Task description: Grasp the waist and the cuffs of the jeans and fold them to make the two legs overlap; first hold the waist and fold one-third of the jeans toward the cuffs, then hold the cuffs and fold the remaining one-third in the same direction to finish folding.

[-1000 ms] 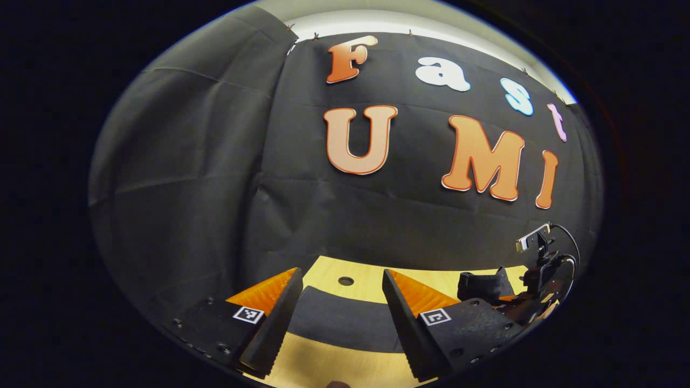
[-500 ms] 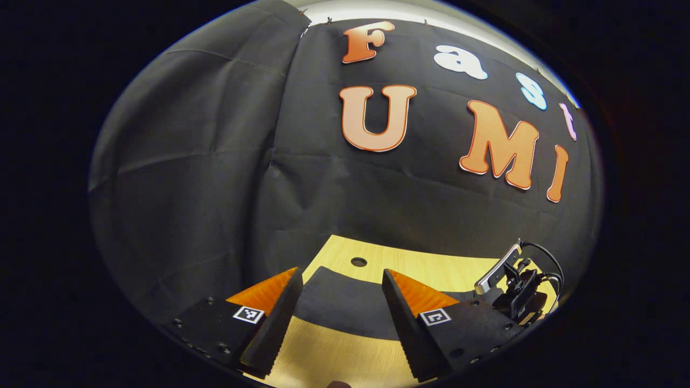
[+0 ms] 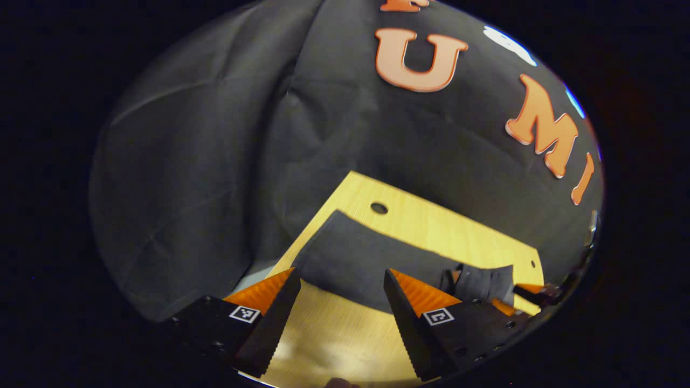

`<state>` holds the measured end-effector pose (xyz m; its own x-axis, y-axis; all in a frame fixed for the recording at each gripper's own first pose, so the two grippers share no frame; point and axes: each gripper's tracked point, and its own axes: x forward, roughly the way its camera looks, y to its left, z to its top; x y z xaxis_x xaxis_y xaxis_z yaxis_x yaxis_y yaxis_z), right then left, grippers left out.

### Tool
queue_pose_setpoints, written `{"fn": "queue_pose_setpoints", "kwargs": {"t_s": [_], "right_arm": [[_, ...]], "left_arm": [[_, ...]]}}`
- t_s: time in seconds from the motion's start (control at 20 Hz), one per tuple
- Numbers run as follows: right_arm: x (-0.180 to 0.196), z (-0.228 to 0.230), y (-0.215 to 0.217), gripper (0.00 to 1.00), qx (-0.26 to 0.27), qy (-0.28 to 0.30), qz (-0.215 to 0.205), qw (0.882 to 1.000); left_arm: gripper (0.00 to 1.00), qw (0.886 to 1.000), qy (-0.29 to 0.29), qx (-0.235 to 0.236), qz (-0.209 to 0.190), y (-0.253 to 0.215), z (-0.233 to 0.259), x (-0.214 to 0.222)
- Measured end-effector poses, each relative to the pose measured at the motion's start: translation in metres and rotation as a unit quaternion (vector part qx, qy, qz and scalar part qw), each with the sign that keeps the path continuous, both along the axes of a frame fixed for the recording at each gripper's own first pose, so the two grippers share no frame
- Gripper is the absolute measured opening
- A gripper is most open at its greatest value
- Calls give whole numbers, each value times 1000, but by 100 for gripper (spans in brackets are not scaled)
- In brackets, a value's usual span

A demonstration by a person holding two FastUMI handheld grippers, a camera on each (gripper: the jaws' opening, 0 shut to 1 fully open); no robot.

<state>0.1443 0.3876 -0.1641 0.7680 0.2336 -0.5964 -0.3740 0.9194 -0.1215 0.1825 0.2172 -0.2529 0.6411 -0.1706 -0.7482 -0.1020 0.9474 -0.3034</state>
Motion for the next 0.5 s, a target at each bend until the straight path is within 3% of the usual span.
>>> {"fn": "queue_pose_setpoints", "kwargs": {"t_s": [0.25, 0.4, 0.5], "right_arm": [[-6, 34, -62, 87, 39, -13, -85, 996], [-18, 44, -98, 90, 52, -17, -134, 989], [-26, 48, -118, 90, 56, -20, -161, 985]], "left_arm": [[96, 992, 120, -34, 7, -12, -58, 12], [96, 982, 170, -72, 26, 0, -71, 20], [96, 977, 200, -71, 33, 9, -82, 27]]}}
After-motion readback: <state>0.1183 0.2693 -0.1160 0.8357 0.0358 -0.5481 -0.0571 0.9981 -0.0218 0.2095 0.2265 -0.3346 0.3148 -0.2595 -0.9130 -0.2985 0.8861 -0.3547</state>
